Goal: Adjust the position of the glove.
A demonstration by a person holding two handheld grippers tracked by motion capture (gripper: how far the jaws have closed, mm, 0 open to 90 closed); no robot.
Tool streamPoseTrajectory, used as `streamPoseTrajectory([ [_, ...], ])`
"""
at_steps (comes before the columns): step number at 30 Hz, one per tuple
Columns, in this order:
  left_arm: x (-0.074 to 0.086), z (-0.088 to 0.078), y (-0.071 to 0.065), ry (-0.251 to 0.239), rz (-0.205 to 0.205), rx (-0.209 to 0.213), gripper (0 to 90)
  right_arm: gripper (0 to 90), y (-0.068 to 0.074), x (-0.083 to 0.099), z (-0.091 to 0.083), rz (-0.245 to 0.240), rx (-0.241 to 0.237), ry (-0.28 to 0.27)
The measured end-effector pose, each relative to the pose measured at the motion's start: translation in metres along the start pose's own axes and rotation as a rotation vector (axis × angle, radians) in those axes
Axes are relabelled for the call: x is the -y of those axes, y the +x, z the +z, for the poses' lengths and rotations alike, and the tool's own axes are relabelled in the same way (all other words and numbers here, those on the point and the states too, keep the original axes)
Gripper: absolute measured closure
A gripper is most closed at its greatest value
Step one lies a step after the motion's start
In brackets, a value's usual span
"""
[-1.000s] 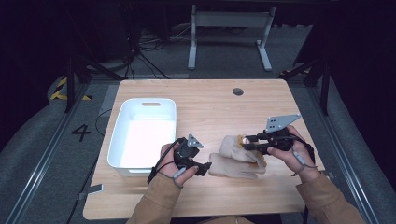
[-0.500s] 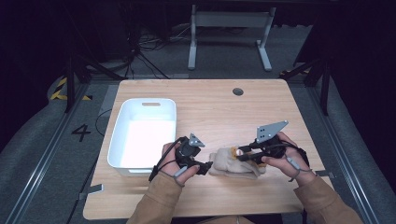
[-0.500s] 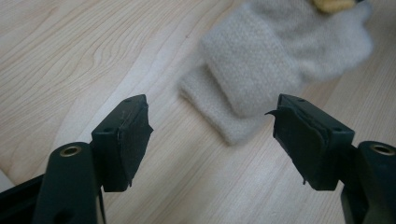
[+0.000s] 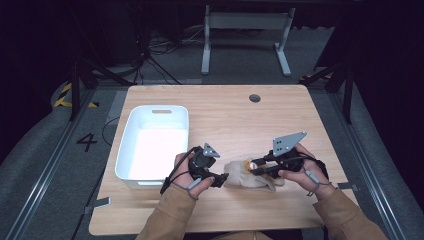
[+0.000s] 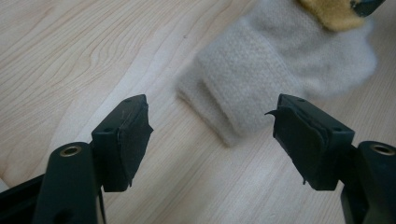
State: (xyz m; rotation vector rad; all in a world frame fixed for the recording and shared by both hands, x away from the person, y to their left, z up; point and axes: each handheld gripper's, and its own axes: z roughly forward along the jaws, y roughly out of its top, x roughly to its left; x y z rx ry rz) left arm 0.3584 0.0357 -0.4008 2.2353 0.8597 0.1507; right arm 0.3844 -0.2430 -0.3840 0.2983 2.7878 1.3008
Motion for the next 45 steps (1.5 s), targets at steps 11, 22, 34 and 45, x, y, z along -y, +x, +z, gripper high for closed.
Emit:
streamPoseTrajectory([
  [11, 0.0, 0.007, -0.003, 0.026, 0.013, 0.018, 30.3, 67.7, -0.012, 0.015, 0.014, 0.027, 0.007, 0.113],
  [22, -0.001, 0.011, -0.006, 0.038, 0.033, 0.029, 39.1, 65.5, -0.014, 0.021, 0.02, 0.035, 0.028, 0.176],
  [34, -0.008, 0.012, -0.006, 0.027, 0.045, 0.08, 29.9, 54.5, -0.009, 0.024, 0.016, 0.054, 0.066, 0.157],
  [45, -0.015, 0.009, -0.007, -0.01, 0.071, 0.099, 34.3, 55.8, -0.01, 0.024, -0.02, 0.101, 0.182, 0.029],
])
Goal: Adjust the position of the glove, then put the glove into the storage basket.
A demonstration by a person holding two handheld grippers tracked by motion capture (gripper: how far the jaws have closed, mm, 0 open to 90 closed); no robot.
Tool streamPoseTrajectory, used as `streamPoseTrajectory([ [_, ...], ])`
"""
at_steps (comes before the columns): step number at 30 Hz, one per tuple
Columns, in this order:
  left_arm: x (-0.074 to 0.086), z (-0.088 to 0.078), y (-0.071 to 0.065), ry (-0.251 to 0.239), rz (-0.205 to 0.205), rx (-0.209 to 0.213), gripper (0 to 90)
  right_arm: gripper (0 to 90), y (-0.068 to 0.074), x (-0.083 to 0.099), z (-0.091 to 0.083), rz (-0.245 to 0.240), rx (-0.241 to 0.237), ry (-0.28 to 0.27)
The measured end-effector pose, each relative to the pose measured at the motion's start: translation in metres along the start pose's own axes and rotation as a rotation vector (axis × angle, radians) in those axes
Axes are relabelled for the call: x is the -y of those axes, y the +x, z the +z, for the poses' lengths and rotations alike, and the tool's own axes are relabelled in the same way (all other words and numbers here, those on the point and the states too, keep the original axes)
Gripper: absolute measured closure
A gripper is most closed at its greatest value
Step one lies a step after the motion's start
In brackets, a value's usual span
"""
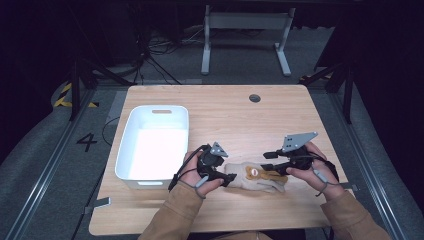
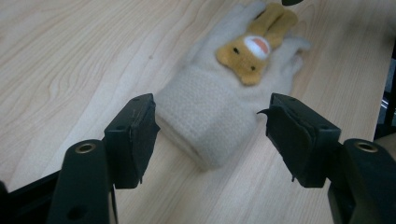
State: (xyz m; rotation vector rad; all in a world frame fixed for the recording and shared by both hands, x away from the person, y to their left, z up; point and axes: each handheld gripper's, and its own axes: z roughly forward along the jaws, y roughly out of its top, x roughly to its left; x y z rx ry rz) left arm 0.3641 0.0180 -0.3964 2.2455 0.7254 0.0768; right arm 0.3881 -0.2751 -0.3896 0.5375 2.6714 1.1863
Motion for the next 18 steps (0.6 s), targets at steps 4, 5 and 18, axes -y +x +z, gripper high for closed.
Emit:
streamPoseTrajectory([
  [4, -0.003, -0.001, -0.003, -0.004, 0.028, -0.001, 37.0, 56.2, -0.003, 0.003, -0.011, 0.028, 0.031, -0.024],
  [5, -0.003, -0.001, -0.003, -0.004, 0.028, -0.001, 36.9, 56.2, -0.003, 0.003, -0.011, 0.028, 0.031, -0.024],
  [18, -0.011, -0.002, -0.006, -0.085, 0.023, 0.004, 31.2, 55.1, -0.015, 0.017, -0.039, 0.147, 0.13, -0.072],
])
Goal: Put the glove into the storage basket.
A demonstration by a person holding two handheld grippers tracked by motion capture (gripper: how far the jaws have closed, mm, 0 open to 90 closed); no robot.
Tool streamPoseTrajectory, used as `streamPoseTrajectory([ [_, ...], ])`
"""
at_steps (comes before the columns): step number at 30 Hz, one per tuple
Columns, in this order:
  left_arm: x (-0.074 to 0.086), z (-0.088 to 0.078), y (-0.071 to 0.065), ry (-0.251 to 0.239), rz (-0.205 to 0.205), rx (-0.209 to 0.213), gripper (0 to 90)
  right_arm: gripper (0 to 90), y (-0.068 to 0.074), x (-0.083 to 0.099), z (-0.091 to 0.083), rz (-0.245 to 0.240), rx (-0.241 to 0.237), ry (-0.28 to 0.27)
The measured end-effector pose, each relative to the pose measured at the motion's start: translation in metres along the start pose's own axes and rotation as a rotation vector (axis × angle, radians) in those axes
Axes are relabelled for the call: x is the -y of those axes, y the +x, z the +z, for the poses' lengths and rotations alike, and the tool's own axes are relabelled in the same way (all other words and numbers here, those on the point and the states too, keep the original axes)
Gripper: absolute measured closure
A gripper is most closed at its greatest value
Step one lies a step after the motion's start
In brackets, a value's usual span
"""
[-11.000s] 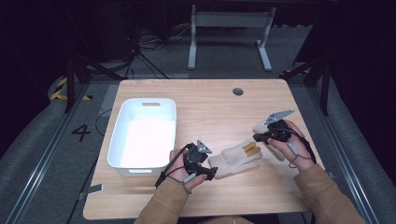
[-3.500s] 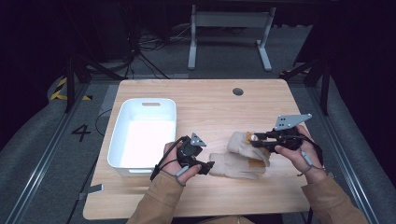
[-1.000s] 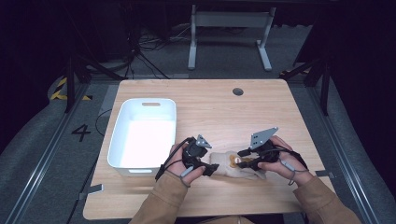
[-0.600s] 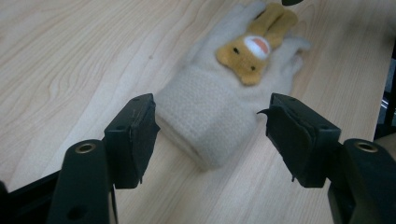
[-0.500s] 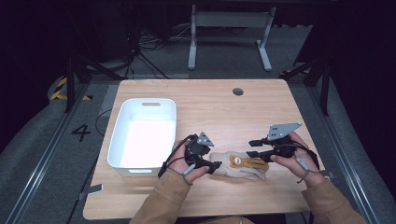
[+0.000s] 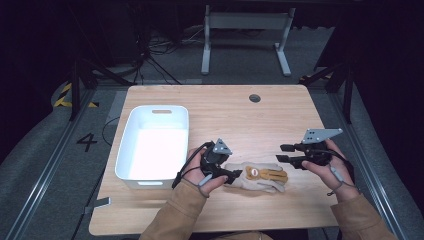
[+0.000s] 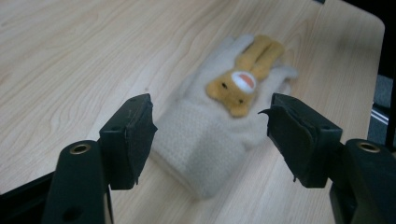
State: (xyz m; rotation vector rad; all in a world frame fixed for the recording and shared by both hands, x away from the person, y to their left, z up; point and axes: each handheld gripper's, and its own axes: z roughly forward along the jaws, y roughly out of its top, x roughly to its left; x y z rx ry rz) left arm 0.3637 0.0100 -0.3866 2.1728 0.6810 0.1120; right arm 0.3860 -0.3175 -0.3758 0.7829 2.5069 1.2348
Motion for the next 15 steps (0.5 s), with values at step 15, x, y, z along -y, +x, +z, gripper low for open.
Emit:
streamPoseTrajectory([
  [15, 0.0, 0.005, -0.002, -0.017, 0.022, -0.015, 24.3, 50.4, -0.033, 0.019, -0.015, 0.144, 0.097, -0.017],
])
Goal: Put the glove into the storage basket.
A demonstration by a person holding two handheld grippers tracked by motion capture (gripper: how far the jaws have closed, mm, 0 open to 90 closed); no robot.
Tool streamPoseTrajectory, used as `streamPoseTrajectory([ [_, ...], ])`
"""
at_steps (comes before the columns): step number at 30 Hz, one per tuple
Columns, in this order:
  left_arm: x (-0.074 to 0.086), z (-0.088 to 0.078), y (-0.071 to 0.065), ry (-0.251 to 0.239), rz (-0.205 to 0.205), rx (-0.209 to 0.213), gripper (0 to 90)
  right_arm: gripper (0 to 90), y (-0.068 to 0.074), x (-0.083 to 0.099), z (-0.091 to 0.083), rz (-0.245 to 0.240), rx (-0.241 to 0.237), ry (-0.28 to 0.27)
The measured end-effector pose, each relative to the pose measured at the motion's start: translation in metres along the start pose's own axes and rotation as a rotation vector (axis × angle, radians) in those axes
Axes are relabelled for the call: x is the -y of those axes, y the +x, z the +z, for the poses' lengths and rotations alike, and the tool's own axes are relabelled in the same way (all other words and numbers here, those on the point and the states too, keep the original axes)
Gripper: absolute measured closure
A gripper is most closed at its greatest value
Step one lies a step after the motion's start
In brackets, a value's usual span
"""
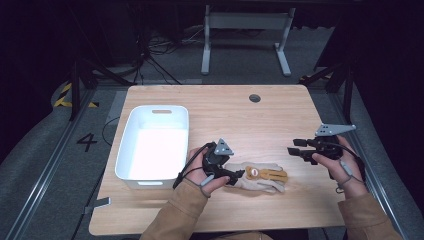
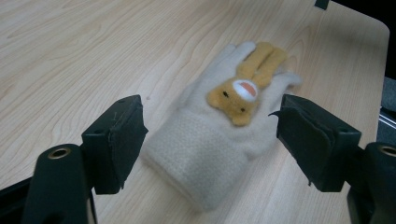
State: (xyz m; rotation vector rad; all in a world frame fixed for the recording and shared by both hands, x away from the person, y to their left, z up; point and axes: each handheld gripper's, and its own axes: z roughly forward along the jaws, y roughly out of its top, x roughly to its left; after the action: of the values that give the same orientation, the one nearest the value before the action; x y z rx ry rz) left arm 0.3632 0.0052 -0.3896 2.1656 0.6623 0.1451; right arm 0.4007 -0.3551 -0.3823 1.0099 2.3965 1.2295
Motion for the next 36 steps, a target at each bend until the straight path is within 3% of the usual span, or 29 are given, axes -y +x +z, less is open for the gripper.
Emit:
streamPoseTrajectory([
  [2, 0.0, 0.0, 0.0, 0.004, 0.002, 0.001, 24.4, 49.3, -0.004, 0.002, 0.0, -0.001, 0.024, 0.006],
  [3, 0.0, 0.001, 0.0, 0.008, 0.003, 0.001, 24.7, 53.8, -0.008, 0.004, -0.002, 0.024, 0.05, 0.056],
  [4, 0.0, 0.001, 0.0, 0.008, 0.003, 0.001, 24.9, 53.8, -0.008, 0.004, -0.002, 0.024, 0.05, 0.056],
  [9, 0.0, 0.003, -0.001, 0.019, 0.011, 0.004, 26.8, 49.4, -0.019, 0.011, -0.005, 0.091, 0.112, 0.113],
  [11, 0.0, 0.004, -0.001, 0.019, 0.019, 0.005, 27.0, 47.3, -0.027, 0.016, -0.006, 0.093, 0.157, 0.115],
  [14, -0.001, 0.006, 0.0, 0.024, 0.019, 0.012, 26.6, 43.8, -0.032, 0.019, -0.007, 0.118, 0.164, 0.125],
  [15, -0.001, 0.009, 0.0, 0.052, 0.023, 0.027, 25.3, 42.0, -0.034, 0.02, -0.007, 0.122, 0.164, 0.125],
  [19, -0.003, 0.014, 0.001, 0.048, 0.043, 0.044, 23.5, 36.6, -0.037, 0.022, -0.008, 0.139, 0.158, 0.11],
  [28, -0.006, 0.024, 0.001, 0.07, 0.127, 0.062, 21.9, 33.6, -0.037, 0.023, -0.008, 0.125, 0.149, 0.116],
  [36, -0.005, 0.034, 0.004, 0.124, 0.155, 0.083, 21.7, 32.9, -0.036, 0.023, -0.009, 0.125, 0.144, 0.112],
])
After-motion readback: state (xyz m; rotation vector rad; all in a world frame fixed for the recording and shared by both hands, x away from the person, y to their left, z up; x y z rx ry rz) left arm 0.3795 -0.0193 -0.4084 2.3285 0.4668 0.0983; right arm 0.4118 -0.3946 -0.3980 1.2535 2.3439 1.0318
